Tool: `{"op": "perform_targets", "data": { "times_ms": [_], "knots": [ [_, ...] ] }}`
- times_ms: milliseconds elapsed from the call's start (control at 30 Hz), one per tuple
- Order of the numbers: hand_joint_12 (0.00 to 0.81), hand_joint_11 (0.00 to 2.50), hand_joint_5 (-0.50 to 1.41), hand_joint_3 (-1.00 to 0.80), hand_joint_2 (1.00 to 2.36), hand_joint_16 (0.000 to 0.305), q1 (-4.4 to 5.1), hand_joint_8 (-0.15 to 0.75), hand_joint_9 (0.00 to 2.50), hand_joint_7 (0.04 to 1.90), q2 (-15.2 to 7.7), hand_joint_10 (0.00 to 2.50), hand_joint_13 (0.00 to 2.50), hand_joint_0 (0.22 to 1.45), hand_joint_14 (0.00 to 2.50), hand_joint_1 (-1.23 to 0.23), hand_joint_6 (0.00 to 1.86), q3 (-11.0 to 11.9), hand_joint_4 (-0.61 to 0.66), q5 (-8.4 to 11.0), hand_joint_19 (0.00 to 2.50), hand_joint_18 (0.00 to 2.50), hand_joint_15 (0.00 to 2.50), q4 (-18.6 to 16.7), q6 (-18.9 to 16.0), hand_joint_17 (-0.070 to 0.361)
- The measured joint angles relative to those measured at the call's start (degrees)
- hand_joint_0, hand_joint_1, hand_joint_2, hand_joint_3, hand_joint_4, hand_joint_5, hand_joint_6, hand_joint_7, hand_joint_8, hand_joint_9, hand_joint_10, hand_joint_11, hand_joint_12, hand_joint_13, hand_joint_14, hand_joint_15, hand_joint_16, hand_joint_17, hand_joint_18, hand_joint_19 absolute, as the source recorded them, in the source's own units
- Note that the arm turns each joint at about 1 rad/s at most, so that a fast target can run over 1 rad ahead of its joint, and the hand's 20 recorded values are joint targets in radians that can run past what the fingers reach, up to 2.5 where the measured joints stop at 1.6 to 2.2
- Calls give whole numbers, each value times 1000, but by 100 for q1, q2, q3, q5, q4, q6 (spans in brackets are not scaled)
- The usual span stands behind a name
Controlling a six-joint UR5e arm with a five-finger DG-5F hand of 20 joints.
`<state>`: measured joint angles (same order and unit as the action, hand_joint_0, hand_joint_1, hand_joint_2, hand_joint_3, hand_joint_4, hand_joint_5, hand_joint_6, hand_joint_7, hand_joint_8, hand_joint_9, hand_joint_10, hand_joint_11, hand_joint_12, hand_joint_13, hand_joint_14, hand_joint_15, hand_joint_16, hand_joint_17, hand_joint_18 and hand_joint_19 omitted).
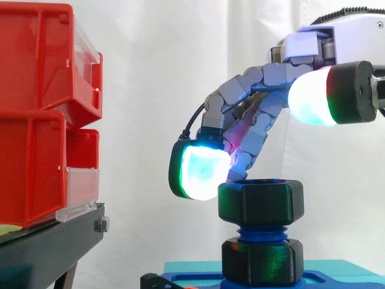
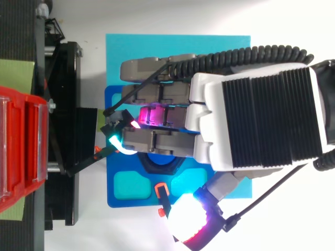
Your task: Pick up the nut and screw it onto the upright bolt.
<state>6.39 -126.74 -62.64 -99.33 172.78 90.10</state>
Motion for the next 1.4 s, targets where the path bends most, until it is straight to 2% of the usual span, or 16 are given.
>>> {"op": "perform_targets", "data": {
  "times_ms": [133, 267, 600, 767, 1033, 1100, 1233, 1400],
  "knots": [
    [304, 0, -73, -500, 1000, 39, 1, 281, 952, 885, 0, 0, 653, 465, 0, -97, 504, -2, 244, -5, 77, 417, 0, 13, -1, 87],
    [302, 0, -55, -500, 1000, 37, -4, 284, 967, 1031, 0, 0, 669, 470, 1, -102, 504, -2, 252, -5, 64, 426, 6, 34, -1, 84],
    [279, 23, -8, -500, 1000, 33, -78, 294, 1086, 1363, -1, 0, 743, 486, 0, -156, 503, -5, 193, -24, 59, 490, 3, 69, 23, 73],
    [268, 27, 24, -500, 1000, 30, -122, 291, 1149, 1459, 0, 0, 782, 489, 0, -167, 500, -7, 195, -25, 57, 527, 9, 133, 53, 68],
    [223, 66, 43, -500, 1000, 20, -222, 282, 1400, 1217, 0, 0, 965, 497, 0, -185, 628, -8, 128, -26, 47, 673, 19, 328, 199, 45],
    [202, 94, 51, -500, 1000, 17, -249, 281, 1528, 1166, 0, 3, 1057, 499, 3, -188, 655, -10, 103, -26, 72, 752, 38, 386, 250, 38],
    [176, 144, 67, -500, 1000, 12, -284, 238, 1710, 1182, 0, 5, 1208, 503, 0, -198, 659, -8, 115, -29, 124, 891, 60, 484, 326, 28],
    [176, 167, 67, -500, 1000, 12, -297, 255, 1754, 1199, 0, 6, 1245, 497, 1, -170, 656, -8, 93, -33, 140, 934, 69, 552, 356, 27]
  ]
}}
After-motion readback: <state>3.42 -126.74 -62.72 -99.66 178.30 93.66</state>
